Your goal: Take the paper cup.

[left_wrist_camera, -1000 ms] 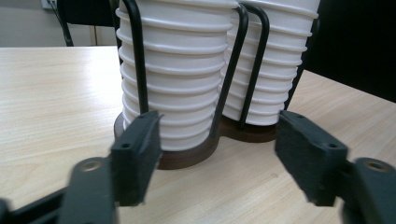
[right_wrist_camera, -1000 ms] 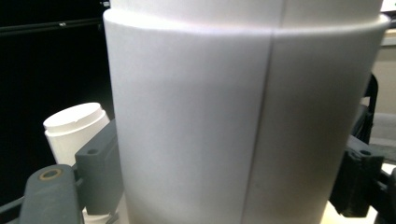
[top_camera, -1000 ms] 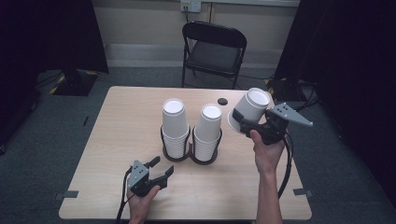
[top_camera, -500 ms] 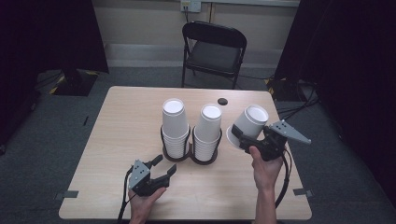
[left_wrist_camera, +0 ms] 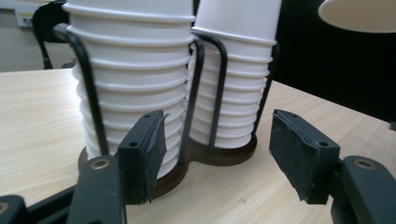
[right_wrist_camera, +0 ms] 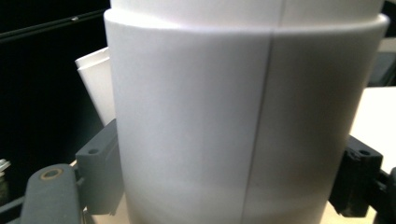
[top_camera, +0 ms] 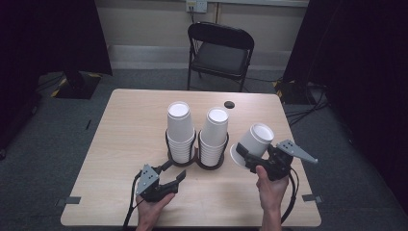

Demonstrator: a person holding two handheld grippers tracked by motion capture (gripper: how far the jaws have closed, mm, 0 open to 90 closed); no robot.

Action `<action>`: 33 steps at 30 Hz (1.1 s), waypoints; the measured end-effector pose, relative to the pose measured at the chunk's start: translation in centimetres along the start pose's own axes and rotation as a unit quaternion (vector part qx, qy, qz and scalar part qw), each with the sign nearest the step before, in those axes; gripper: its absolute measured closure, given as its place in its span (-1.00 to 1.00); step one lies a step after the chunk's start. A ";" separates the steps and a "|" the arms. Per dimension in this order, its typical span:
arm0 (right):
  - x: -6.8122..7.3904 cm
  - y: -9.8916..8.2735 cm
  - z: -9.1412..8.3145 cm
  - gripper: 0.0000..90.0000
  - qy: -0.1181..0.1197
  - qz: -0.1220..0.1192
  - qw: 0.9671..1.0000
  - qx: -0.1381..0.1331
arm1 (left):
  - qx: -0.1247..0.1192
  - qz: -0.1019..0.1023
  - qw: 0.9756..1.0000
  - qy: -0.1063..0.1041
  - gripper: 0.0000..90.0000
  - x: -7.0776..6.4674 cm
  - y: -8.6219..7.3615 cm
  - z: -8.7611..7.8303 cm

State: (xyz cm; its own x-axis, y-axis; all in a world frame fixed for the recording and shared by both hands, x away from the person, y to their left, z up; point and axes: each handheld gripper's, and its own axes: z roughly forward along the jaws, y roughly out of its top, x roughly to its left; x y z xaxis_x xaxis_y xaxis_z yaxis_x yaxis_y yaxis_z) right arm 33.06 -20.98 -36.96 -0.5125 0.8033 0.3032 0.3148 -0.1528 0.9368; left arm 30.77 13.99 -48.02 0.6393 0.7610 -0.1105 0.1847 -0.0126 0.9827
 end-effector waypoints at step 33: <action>4.6 -5.8 2.4 -0.64 0.084 0.083 0.993 0.031 | -0.051 0.020 0.996 -0.067 -0.07 -2.4 0.4 2.0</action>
State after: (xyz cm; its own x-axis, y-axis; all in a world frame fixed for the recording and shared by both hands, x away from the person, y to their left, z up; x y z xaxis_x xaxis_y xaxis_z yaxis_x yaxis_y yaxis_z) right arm 30.83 -15.01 -41.46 -0.5748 0.6616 0.4815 0.4519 -0.2339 0.8608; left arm 30.82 10.86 -47.69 0.7400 0.6673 -0.0837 0.0845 0.0312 0.9959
